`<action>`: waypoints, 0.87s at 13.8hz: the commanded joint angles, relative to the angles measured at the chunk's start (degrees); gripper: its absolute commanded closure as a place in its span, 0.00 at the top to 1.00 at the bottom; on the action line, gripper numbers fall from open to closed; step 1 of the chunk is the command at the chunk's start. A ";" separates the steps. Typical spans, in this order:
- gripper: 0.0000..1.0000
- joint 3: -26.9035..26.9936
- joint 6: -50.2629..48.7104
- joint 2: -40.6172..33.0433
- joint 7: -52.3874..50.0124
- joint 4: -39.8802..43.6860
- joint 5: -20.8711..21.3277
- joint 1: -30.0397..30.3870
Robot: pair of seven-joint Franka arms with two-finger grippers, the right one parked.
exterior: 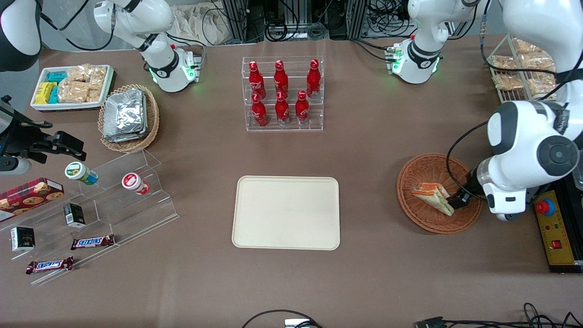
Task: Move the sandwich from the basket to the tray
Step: 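Lower the open left gripper over the wrapped sandwich in the basket, then close the left gripper on the sandwich and lift it from the basket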
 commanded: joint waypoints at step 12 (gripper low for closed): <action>1.00 0.01 7.31 9.05 -17.84 -3.22 -0.24 -0.64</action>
